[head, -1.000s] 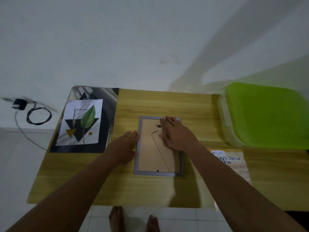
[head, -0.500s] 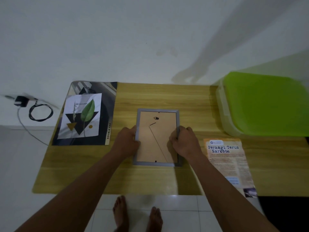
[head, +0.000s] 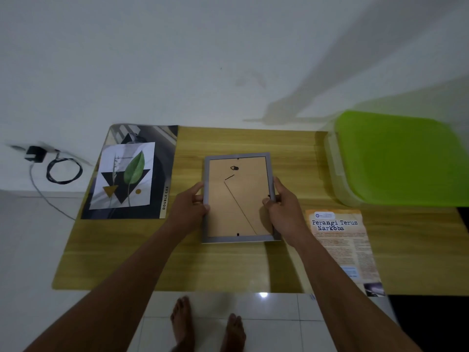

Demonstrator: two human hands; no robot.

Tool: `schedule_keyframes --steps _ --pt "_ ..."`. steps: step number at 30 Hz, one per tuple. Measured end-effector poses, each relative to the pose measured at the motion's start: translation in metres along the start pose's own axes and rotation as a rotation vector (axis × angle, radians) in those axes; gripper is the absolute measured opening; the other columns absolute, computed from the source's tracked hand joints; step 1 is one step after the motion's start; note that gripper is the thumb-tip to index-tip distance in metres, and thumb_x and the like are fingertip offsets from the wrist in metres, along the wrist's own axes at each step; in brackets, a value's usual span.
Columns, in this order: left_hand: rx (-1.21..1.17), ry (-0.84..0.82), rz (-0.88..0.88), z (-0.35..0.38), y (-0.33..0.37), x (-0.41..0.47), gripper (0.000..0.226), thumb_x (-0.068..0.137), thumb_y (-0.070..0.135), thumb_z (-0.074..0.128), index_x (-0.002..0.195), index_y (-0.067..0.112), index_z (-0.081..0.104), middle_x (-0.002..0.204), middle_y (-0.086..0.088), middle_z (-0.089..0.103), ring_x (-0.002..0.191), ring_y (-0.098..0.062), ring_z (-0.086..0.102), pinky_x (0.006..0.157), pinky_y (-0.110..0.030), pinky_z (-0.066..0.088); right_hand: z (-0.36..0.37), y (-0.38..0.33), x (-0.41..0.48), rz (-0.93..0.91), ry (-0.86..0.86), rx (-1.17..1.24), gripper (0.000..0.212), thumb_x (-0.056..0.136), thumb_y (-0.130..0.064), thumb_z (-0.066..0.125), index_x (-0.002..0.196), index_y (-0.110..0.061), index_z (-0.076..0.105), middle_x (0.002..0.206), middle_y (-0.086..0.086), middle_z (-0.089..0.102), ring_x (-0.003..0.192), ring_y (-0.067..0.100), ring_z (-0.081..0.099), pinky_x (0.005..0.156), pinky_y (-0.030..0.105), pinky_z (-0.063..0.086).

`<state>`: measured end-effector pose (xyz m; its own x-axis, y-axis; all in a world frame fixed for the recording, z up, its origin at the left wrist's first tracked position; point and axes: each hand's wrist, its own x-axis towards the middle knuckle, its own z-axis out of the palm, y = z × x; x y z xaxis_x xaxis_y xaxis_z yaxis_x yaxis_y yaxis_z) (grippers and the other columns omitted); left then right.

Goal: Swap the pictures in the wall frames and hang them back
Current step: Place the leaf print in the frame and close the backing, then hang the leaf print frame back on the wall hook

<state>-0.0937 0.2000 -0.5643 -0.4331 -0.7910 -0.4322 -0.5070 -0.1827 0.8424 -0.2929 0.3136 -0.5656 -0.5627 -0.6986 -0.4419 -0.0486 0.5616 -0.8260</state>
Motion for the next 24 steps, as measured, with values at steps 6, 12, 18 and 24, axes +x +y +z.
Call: schedule_keyframes --steps 6,12,18,24 --pt "-0.308 -0.048 -0.05 -0.01 0.036 -0.018 0.054 0.094 0.005 0.057 0.143 0.019 0.043 0.116 -0.009 0.068 0.097 -0.02 0.068 0.076 -0.029 0.055 -0.015 -0.022 -0.014 -0.012 0.091 0.215 0.06 0.097 -0.006 0.056 0.15 -0.031 0.037 0.111 0.003 0.059 0.097 0.015 0.056 0.09 0.027 0.042" --pt "-0.414 -0.261 -0.039 -0.032 0.077 -0.052 0.075 0.092 -0.007 0.054 0.151 0.03 0.027 0.119 -0.011 0.069 0.111 -0.03 0.064 0.095 -0.048 0.051 -0.036 -0.059 -0.037 -0.05 0.125 0.239 0.047 0.096 -0.008 0.059 0.139 -0.025 0.047 0.099 0.008 0.061 0.082 0.017 0.059 0.069 0.027 0.046" --pt "-0.274 -0.131 0.166 -0.046 0.112 -0.085 0.076 0.087 -0.005 0.063 0.149 0.028 0.035 0.111 -0.006 0.072 0.1 -0.021 0.069 0.091 -0.041 0.054 -0.04 -0.112 -0.073 -0.158 0.172 -0.029 0.03 0.099 -0.025 0.055 0.128 -0.019 0.057 0.111 -0.001 0.059 0.083 0.008 0.058 0.068 0.023 0.045" --pt "-0.061 -0.093 0.359 -0.044 0.128 -0.125 0.071 0.087 0.004 0.066 0.146 0.034 0.039 0.116 -0.003 0.069 0.096 -0.014 0.069 0.069 -0.025 0.055 -0.014 -0.164 -0.11 -0.259 0.049 -0.007 0.07 0.09 -0.056 0.057 0.151 -0.032 0.032 0.15 -0.003 0.044 0.128 0.021 0.051 0.103 0.046 0.046"
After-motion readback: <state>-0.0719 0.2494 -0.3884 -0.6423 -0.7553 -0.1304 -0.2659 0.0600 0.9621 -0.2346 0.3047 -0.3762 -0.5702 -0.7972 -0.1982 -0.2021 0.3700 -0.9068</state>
